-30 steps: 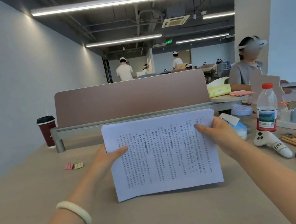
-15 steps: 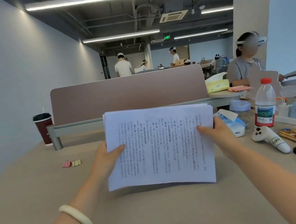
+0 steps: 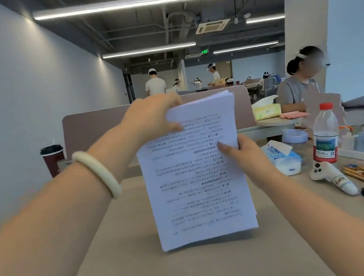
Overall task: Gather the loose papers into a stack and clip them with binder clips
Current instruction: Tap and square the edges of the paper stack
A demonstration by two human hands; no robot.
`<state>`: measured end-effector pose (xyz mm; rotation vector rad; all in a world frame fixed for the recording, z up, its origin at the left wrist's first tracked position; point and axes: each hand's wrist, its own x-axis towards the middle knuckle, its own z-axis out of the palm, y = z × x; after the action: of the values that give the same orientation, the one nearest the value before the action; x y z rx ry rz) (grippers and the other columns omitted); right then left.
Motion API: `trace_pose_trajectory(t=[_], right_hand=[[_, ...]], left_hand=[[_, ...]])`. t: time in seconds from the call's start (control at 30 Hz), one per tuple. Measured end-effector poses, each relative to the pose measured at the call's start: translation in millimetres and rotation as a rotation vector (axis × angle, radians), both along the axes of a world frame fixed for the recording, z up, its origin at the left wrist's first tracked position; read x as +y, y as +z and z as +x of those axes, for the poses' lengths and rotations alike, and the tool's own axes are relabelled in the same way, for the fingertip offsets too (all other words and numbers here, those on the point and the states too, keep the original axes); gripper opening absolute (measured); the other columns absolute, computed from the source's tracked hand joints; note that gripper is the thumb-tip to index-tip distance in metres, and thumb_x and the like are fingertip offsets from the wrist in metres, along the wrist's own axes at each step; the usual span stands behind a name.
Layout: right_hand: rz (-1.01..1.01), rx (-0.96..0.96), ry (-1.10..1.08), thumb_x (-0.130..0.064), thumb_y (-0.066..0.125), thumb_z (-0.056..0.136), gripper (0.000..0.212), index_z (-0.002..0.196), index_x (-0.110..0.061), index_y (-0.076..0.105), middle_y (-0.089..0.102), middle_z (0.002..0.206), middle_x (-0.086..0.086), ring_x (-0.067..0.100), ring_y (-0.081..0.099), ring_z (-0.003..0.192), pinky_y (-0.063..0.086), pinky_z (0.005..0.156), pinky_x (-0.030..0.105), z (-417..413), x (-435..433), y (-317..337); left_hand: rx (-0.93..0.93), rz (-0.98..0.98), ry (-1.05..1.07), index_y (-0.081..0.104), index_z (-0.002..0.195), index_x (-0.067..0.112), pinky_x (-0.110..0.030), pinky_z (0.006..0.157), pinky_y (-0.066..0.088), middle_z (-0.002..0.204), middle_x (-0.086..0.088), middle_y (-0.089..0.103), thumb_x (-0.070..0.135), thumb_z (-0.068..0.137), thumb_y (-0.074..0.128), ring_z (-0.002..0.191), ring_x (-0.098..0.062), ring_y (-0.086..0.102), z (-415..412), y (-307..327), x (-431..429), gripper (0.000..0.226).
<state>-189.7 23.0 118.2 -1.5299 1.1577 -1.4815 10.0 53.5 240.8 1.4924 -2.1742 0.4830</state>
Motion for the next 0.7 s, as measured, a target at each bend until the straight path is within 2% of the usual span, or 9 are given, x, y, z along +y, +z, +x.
trace_pose_trajectory(t=[0.1,0.17,0.2,0.27,0.33,0.4,0.43,0.53,0.7], right_hand=[[0.058,-0.07,-0.039,-0.03,0.062,0.088,0.031,0.112,-0.011,0.058,0.068,0.114,0.008,0.027,0.067,0.1,0.053,0.089,0.051,-6.4,-4.1,-16.6],[0.077,-0.117,-0.028,-0.028,0.062,0.088,0.033,0.115,-0.01,0.059,0.069,0.113,0.008,0.026,0.068,0.098,0.054,0.088,0.052,-10.2,-4.4,-23.2],[0.074,-0.121,-0.02,-0.029,0.062,0.088,0.033,0.115,-0.011,0.059,0.07,0.113,0.007,0.025,0.069,0.097,0.054,0.088,0.051,-11.1,-4.1,-25.0],[0.069,-0.105,-0.001,-0.031,0.063,0.087,0.033,0.115,-0.014,0.06,0.071,0.112,0.004,0.025,0.069,0.097,0.055,0.088,0.051,-11.5,-4.3,-26.3],[0.058,-0.09,0.019,-0.029,0.063,0.087,0.028,0.111,-0.015,0.062,0.071,0.112,0.005,0.024,0.07,0.097,0.055,0.088,0.05,-11.1,-3.3,-23.0],[0.047,-0.103,0.035,-0.026,0.061,0.089,0.026,0.112,-0.015,0.061,0.071,0.112,0.004,0.023,0.069,0.097,0.055,0.087,0.047,-11.5,-2.5,-16.5],[0.033,-0.111,0.044,-0.026,0.06,0.09,0.028,0.116,-0.015,0.059,0.07,0.112,0.003,0.022,0.069,0.097,0.056,0.086,0.044,-11.9,-1.8,-12.1],[-0.01,-0.106,0.065,-0.026,0.058,0.091,0.031,0.12,-0.016,0.054,0.068,0.11,-0.003,0.014,0.067,0.096,0.055,0.077,0.031,-12.9,0.5,-3.9],[0.047,-0.047,0.039,-0.028,0.057,0.091,0.04,0.129,-0.02,0.047,0.064,0.119,-0.002,0.011,0.064,0.098,0.051,0.072,0.027,-4.0,2.9,-25.0]], left_hand=[[0.484,-0.143,0.084,0.021,0.146,0.029,-0.046,0.115,0.019,0.155,-0.001,0.028,0.05,0.062,0.078,0.143,-0.023,0.024,24.7,-42.7,-6.3,0.103],[0.877,0.103,0.067,0.004,0.15,0.027,-0.047,0.117,0.019,0.159,-0.001,0.013,0.046,0.062,0.08,0.147,-0.023,0.015,36.0,-84.8,-12.0,0.118],[1.03,0.281,0.029,0.001,0.15,0.028,-0.046,0.115,0.022,0.159,-0.001,0.015,0.044,0.064,0.079,0.146,-0.023,0.019,38.2,-105.3,-14.6,0.118],[1.232,0.567,-0.123,0.018,0.148,0.028,-0.046,0.11,0.035,0.15,-0.004,0.039,0.049,0.059,0.081,0.134,-0.025,0.044,39.9,-137.1,-19.8,0.111],[1.294,0.646,-0.252,0.052,0.127,0.027,-0.045,0.094,0.052,0.128,-0.006,0.064,0.051,0.058,0.082,0.106,-0.021,0.067,35.5,-147.9,-22.2,0.08],[1.343,0.537,-0.293,0.065,0.106,0.025,-0.033,0.076,0.06,0.107,-0.003,0.073,0.034,0.075,0.075,0.086,-0.014,0.073,27.0,-146.0,-23.5,0.034],[1.375,0.48,-0.315,0.067,0.103,0.023,-0.03,0.072,0.06,0.103,-0.002,0.074,0.027,0.08,0.072,0.084,-0.014,0.073,24.0,-143.5,-24.8,0.024],[1.401,0.391,-0.349,0.066,0.107,0.017,-0.029,0.072,0.06,0.102,0.001,0.073,0.017,0.08,0.071,0.09,-0.016,0.073,21.5,-143.4,-24.8,0.028],[1.389,0.416,-0.265,0.062,0.115,0.014,-0.024,0.069,0.058,0.107,0.0,0.072,0.01,0.079,0.071,0.095,-0.017,0.07,22.8,-179.8,-24.3,0.037]])
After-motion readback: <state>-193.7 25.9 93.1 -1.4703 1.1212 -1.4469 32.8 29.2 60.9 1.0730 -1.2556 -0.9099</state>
